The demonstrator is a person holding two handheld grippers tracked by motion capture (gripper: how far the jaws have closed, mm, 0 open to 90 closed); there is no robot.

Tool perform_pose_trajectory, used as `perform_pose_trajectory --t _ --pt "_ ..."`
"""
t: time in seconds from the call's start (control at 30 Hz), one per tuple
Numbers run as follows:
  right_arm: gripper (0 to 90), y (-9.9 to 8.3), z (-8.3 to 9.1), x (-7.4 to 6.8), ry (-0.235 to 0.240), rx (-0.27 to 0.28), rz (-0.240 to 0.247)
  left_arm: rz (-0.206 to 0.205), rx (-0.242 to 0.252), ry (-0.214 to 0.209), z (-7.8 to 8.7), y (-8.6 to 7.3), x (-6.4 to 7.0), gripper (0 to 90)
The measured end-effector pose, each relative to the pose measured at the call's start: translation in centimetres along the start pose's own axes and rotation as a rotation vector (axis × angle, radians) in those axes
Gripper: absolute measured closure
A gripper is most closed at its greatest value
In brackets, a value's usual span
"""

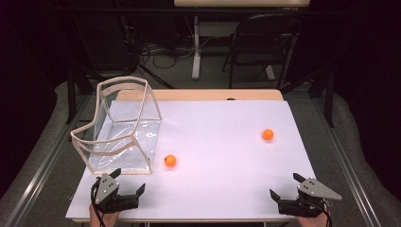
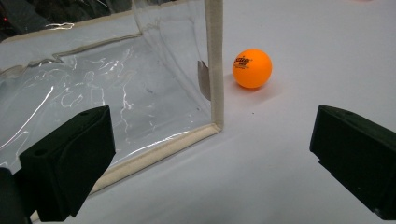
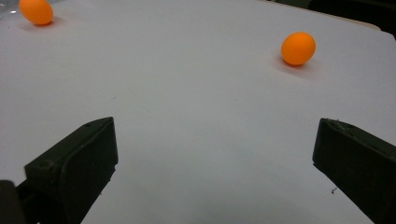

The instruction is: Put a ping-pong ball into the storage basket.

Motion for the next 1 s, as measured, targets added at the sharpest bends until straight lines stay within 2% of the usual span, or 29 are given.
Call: perform_pose_trajectory --t 0.17,0.33,0.67,1.0 --pt "0.0 0.1 -0.3 0.4 0.002 -0.006 -0.002 -0.009 0.000 -0.004 -0.2 0.1 0.2 0.1" --pt "0.0 0.3 -1.2 1.4 0.001 -0.034 -0.013 -0.007 -0.010 -0.007 -0.3 0.1 0.3 0.1" --pt "0.0 0.6 -4.5 3.7 0.003 -0.096 -0.017 -0.024 -0.011 -0.015 -0.9 0.2 0.3 0.1" --pt "0.0 1.4 -6.8 4.7 0.005 -0.120 -0.014 -0.025 -0.010 -0.031 -1.0 0.3 0.5 0.1"
Point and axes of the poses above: each handheld gripper's, and its own axes: z roughly backward along the jaws, y roughly out of its top, x roughly to its right, the point moved 6 cm from there along -z, roughly forward along the jaws, and after that the axes turned 9 degrees about x, right-handed, at the moved point
